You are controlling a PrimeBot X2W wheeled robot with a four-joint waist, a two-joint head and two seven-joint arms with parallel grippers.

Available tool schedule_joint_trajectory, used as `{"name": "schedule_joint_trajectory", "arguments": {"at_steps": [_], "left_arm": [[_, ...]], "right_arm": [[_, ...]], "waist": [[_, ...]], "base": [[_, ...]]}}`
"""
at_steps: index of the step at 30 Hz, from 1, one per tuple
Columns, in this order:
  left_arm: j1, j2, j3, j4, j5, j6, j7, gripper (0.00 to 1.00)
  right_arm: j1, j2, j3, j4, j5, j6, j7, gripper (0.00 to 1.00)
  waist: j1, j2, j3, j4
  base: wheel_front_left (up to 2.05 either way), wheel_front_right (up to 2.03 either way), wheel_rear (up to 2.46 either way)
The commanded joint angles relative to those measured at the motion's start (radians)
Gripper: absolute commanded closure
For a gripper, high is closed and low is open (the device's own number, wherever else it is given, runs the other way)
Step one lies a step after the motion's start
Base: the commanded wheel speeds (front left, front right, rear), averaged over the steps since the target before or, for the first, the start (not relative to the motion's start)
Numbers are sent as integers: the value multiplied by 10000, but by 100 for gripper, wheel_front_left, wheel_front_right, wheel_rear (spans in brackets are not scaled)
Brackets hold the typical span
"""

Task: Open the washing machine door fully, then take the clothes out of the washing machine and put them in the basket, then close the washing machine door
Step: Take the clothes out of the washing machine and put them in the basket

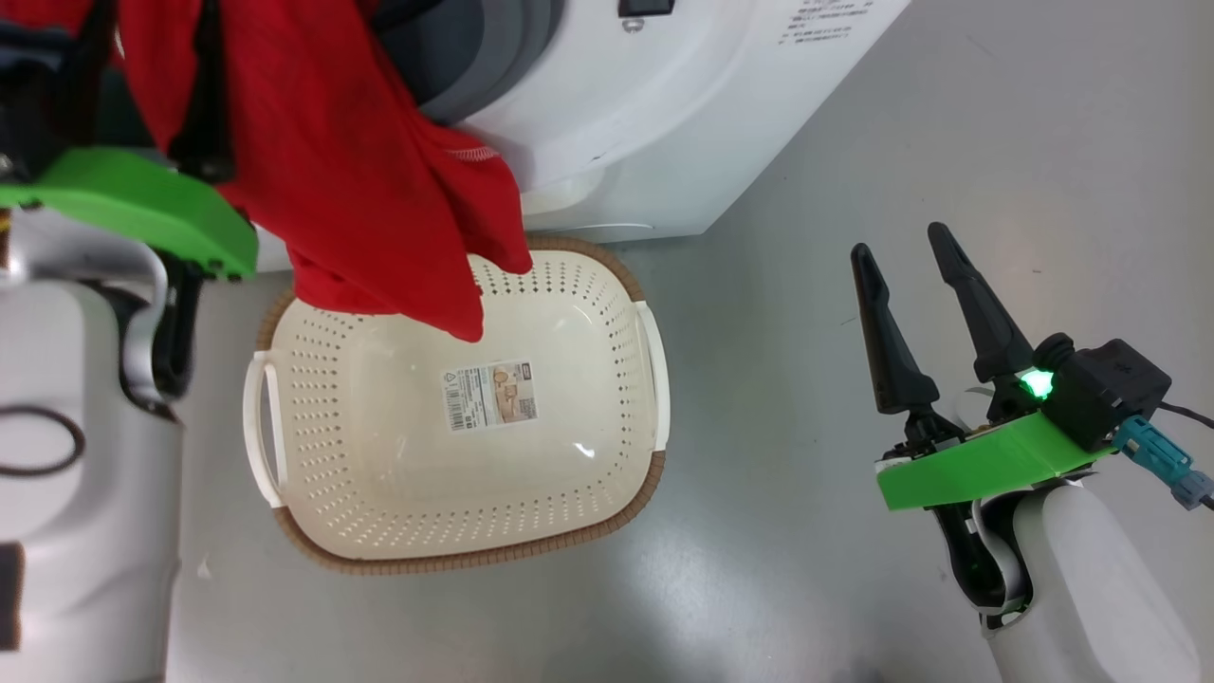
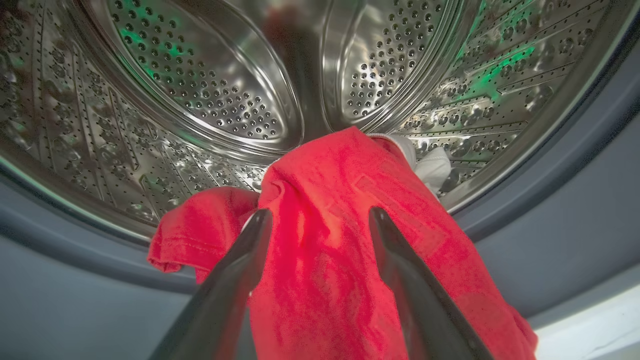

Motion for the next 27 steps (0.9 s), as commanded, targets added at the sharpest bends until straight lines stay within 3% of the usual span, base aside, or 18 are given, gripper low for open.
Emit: {"name": "schedule_joint_trajectory", "arguments": {"at_steps": [1, 13, 26, 27], "left_arm": [[-247, 464, 218, -28, 60, 106, 56, 0], [-2038, 602, 446, 2531, -676, -169, 33, 0], [-3208, 477, -175, 4321, -926, -459, -234, 0], [-3265, 489, -224, 4438, -935, -469, -260, 16]], "right_arm": [[24, 57, 245, -249, 79, 48, -63, 0], [-76, 57, 326, -325, 162, 48, -63, 0], [-215, 57, 338, -384, 222, 48, -63, 0], [-224, 57, 345, -392, 228, 48, -63, 0]], "waist": [[0, -1, 28, -12], [0, -1, 266, -192], [0, -1, 428, -276], [0, -1, 427, -289]], "base": [[0, 0, 0], [0, 0, 0], [0, 0, 0], [0, 0, 0]]}}
